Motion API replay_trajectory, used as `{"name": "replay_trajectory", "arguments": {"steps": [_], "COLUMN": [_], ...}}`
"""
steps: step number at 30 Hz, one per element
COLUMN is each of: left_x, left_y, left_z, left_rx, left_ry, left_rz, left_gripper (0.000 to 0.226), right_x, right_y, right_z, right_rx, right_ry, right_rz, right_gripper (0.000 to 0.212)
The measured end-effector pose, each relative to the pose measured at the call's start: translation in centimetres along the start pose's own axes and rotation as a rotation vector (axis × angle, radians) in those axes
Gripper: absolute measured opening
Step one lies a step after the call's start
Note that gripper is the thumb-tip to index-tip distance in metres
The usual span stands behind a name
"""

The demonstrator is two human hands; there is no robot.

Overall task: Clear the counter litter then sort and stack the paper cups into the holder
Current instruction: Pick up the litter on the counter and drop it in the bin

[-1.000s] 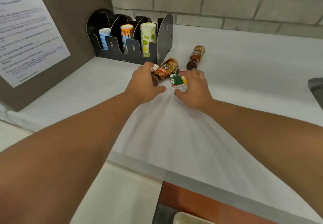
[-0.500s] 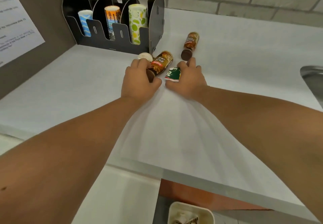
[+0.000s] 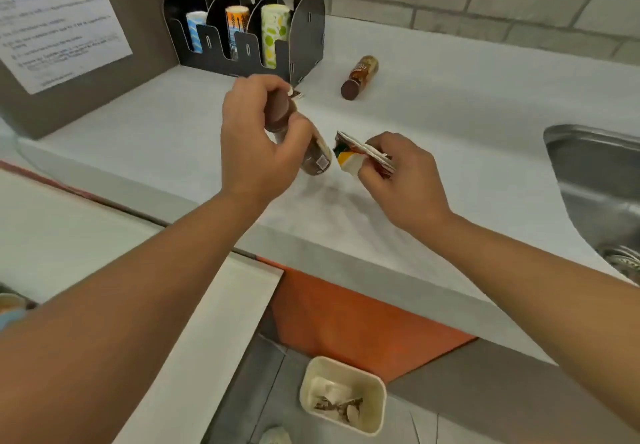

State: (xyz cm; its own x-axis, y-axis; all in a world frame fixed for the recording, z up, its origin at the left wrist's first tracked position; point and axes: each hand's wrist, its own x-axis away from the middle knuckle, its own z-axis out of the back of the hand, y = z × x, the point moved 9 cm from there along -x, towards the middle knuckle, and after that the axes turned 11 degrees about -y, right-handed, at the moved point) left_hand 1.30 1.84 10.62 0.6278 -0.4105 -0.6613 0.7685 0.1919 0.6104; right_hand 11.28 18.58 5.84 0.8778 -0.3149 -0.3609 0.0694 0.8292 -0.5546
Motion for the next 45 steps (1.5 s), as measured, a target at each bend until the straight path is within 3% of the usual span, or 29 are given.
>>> {"name": "replay_trajectory", "arguments": {"steps": [6,10,13,17,20,27,29,37,42,45], "left_x": [6.8,11.8,16.0,23.0,28.7,42.1,45.4,56.1,60.4,60.4], "left_y": [7.9,8.6,7.2,3.1,-1.9,-16.3,-20.3,-30.5,-33.6,-33.2], "left_z": [0.7,-0.7,-2.7,-6.1,-9.6,-20.2,-23.4,-32.3,-35.2,-34.9], "left_rx": [0.035,0.092,0.094,0.042,-0.004,-0.087,-0.091,-0.122,-0.159,-0.130], "left_ry": [-0.047,-0.146,-0.229,-0.361,-0.459,-0.631,-0.673,-0.872,-1.080,-1.101], "left_rz": [-0.153,-0.163,-0.134,-0.027,0.107,0.362,0.393,0.522,0.683,0.755], "left_gripper": [0.026,0.022,0.022,0.024,0.027,0.030,0.029,0.037,0.061,0.063], "right_x": [10.5,15.8,19.7,26.0,29.6,38.3,39.9,45.1,44.8,43.6], "right_y": [-2.3,-1.5,1.7,9.8,15.5,28.3,31.3,39.4,39.7,38.3], "right_z": [0.3,-2.7,-7.3,-16.5,-22.9,-36.2,-39.3,-49.7,-50.5,-48.9], "right_rx": [0.023,0.063,0.113,0.120,0.095,0.017,0.017,-0.041,-0.048,-0.065], "right_ry": [-0.072,-0.186,-0.307,-0.611,-0.724,-0.723,-0.717,-0.782,-0.745,-0.717], "right_rz": [0.123,0.191,0.140,-0.131,-0.280,-0.604,-0.667,-0.801,-0.728,-0.664], "right_gripper": [0.020,0.018,0.021,0.023,0.016,0.007,0.016,0.037,0.036,0.035]}}
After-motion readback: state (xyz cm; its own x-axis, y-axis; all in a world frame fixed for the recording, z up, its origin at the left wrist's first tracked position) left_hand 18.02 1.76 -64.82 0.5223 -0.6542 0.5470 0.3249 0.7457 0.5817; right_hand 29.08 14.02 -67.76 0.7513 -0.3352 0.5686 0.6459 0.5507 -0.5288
